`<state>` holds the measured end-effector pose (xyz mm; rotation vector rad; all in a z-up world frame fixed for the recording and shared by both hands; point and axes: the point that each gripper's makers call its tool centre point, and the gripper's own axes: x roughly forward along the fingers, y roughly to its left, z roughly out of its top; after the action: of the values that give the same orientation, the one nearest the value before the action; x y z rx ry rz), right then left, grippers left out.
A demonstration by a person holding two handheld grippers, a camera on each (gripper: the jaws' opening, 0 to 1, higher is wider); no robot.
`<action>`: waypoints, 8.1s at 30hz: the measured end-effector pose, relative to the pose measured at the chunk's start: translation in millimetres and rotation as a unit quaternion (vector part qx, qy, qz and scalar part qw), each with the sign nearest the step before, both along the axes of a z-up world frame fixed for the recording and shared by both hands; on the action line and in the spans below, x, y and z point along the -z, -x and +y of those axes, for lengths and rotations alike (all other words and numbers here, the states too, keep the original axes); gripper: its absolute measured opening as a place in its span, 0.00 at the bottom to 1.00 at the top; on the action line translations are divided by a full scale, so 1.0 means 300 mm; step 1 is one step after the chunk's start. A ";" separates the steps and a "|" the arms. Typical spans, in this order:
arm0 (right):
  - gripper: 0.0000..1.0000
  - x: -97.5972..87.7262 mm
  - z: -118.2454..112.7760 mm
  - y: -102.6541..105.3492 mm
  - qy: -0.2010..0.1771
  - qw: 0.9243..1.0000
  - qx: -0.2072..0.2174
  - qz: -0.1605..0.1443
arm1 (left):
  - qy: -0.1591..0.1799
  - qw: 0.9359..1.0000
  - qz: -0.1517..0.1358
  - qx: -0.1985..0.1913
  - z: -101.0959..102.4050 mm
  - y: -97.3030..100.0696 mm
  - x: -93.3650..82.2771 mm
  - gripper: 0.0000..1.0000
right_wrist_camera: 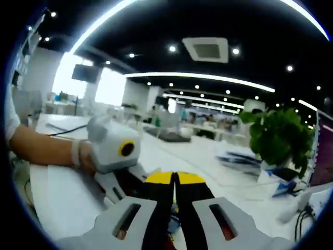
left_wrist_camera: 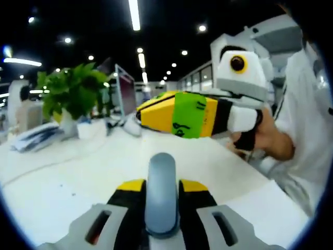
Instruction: Pick up the paper insert the paper into the punch align the paper edges press the punch to punch holes
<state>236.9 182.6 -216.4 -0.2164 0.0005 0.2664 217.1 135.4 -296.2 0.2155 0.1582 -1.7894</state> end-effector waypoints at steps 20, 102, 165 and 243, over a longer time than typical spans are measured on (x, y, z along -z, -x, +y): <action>0.02 0.111 -0.036 -0.020 -0.069 0.995 0.012 0.074 | -0.002 1.000 0.001 -0.001 -0.004 -0.002 0.007 0.25; 0.35 0.051 -0.220 0.214 -0.141 0.986 -0.001 0.092 | 0.084 0.990 0.058 -0.103 0.336 -0.104 -0.181 0.72; 0.23 0.293 -0.035 0.119 -0.018 0.910 -0.374 0.177 | -0.024 0.991 0.003 -0.129 0.385 -0.148 0.033 0.58; 0.40 0.245 -0.239 0.128 -0.051 0.989 0.085 0.112 | 0.062 0.997 0.019 -0.035 0.174 -0.025 -0.147 0.52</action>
<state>198.6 110.8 -290.0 -0.0838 0.2264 0.1191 224.7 187.6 -252.2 0.0865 0.0789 -1.7281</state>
